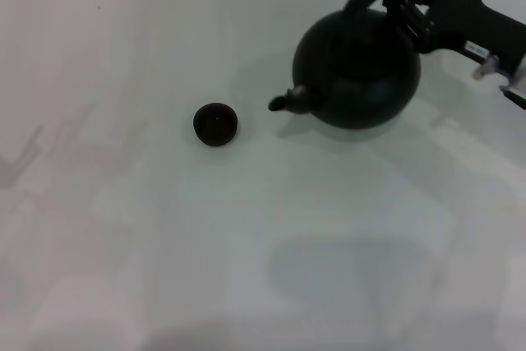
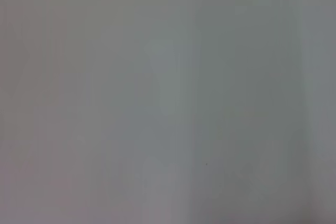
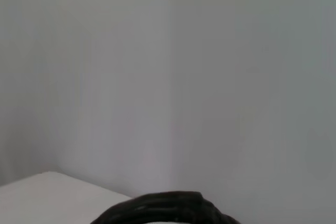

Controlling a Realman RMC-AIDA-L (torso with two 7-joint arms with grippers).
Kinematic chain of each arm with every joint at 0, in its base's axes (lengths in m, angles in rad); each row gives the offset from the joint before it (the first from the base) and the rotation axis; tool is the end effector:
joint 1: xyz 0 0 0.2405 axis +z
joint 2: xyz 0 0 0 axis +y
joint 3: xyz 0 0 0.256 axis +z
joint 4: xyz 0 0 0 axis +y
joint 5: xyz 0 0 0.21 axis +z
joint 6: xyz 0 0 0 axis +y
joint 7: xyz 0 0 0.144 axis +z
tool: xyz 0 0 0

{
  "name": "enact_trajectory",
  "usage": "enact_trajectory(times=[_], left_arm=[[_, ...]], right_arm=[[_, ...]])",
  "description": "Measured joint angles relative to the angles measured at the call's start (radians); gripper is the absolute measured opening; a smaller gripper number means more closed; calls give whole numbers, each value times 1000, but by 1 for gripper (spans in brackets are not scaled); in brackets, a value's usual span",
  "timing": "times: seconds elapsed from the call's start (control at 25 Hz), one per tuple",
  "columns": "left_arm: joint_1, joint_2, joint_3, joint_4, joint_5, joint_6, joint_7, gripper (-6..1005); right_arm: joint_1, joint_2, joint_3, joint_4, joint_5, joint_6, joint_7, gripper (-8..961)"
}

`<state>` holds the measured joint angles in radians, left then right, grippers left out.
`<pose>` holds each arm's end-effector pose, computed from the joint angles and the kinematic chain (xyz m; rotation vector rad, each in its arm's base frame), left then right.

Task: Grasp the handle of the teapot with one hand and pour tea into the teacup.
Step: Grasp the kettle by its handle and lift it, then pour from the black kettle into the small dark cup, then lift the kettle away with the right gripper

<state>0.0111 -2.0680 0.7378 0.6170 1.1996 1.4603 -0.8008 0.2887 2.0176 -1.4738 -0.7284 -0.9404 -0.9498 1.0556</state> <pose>-0.3812 0.2109 0.0785 -1.8369 -0.4756 -0.7378 0.2694 0.3461 -0.0083 -2.2324 0.5469 0.7792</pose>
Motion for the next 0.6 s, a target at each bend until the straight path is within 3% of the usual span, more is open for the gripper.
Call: enact_trajectory(times=[0.08,0.28,0.6], left_arm=[[0,-1,0,-1,0,0,0,874],[0,-1,0,-2,0,0,0,874],[0,-2,0,-8,0,0,2,875]], right_arm=[[-6,-1,-108,-84,44,145,-8,155],[-8,-1,-213,-177,50,315,-9,155],[-18,-1,-285,-255,62,396,-2,154]])
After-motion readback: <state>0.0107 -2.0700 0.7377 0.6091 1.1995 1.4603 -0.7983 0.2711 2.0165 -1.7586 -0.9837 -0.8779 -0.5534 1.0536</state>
